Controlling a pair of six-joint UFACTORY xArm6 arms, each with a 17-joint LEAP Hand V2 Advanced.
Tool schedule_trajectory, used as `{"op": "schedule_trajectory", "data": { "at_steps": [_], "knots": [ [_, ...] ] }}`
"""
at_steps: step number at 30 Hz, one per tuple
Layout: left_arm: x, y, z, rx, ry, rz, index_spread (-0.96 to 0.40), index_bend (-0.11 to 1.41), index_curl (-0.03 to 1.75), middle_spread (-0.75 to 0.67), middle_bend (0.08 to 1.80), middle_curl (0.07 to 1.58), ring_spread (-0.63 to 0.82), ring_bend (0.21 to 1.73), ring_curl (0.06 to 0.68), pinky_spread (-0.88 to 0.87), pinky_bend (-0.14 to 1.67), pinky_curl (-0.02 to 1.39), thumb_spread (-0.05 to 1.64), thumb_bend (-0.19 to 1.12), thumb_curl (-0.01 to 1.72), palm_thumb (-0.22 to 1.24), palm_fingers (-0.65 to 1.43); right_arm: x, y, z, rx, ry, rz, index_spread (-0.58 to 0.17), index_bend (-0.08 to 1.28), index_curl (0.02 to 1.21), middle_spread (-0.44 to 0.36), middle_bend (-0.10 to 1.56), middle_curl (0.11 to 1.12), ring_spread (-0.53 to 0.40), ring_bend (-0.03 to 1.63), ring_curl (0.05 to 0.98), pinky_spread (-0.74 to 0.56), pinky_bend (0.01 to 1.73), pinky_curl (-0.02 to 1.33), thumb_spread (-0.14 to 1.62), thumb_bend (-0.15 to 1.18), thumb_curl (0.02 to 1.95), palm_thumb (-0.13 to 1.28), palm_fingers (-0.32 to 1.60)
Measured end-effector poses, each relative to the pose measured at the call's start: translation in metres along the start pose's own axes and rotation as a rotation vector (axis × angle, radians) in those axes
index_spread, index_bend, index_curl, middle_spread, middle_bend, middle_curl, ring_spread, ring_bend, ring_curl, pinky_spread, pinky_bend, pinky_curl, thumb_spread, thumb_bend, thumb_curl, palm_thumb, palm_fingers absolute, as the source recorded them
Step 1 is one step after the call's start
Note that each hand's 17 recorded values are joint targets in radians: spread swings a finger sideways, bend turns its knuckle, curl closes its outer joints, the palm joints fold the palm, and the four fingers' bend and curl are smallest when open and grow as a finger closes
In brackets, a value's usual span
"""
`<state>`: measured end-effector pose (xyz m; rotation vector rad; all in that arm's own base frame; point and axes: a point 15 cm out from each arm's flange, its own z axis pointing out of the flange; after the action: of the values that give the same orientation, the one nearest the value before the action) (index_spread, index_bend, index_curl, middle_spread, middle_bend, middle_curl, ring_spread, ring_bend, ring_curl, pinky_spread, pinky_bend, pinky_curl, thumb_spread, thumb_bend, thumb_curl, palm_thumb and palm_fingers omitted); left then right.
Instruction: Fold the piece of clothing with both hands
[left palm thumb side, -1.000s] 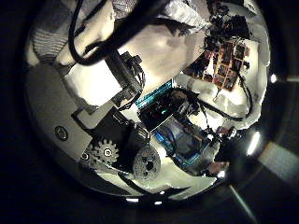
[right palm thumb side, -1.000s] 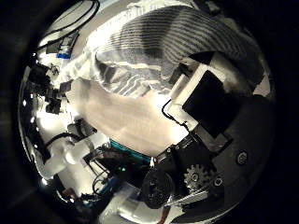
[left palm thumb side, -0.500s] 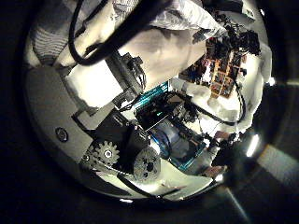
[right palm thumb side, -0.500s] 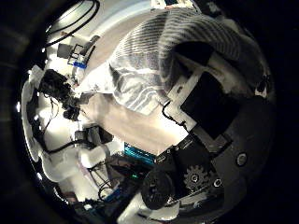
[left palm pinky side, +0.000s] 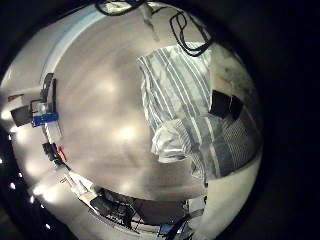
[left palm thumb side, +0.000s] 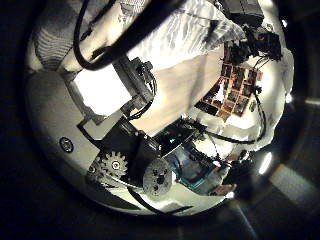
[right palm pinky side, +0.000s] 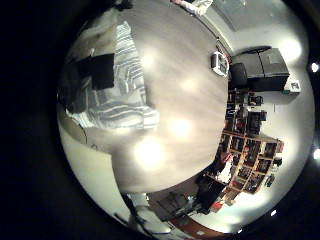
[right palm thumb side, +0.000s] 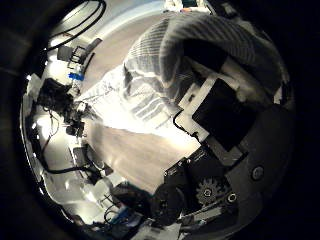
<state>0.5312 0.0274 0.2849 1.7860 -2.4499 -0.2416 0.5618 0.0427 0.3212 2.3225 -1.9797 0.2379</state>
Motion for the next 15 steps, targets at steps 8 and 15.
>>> {"op": "schedule_trajectory", "data": {
  "at_steps": [8, 15],
  "knots": [
    [-0.024, -0.043, 0.032, 0.077, -0.028, -0.056, -0.75, 0.38, 1.19, -0.52, 0.93, 0.86, -0.49, 1.14, 0.490, -0.71, 0.71, 0.81, 1.14, -0.02, 0.42, 0.63, 0.89, 0.009, -0.044, 0.052, 0.055, 0.027, 0.058, -0.273, 0.96, 0.74, -0.128, 1.23, 0.65, -0.199, 1.32, 0.608, -0.30, 1.13, 0.76, 1.16, -0.02, 0.62, 0.77, 1.09],
    [-0.040, -0.049, 0.047, 0.084, -0.026, -0.102, -0.62, 0.24, 1.10, -0.40, 0.61, 0.80, -0.41, 1.06, 0.490, -0.59, 0.63, 0.86, 1.13, -0.02, 0.42, 0.61, 0.27, 0.027, -0.059, 0.051, 0.117, 0.026, 0.111, -0.384, 0.41, 0.62, -0.184, 0.91, 0.56, -0.262, 1.27, 0.567, -0.44, 1.22, 0.71, 1.19, -0.02, 0.58, 0.72, 0.49]
  ]
}}
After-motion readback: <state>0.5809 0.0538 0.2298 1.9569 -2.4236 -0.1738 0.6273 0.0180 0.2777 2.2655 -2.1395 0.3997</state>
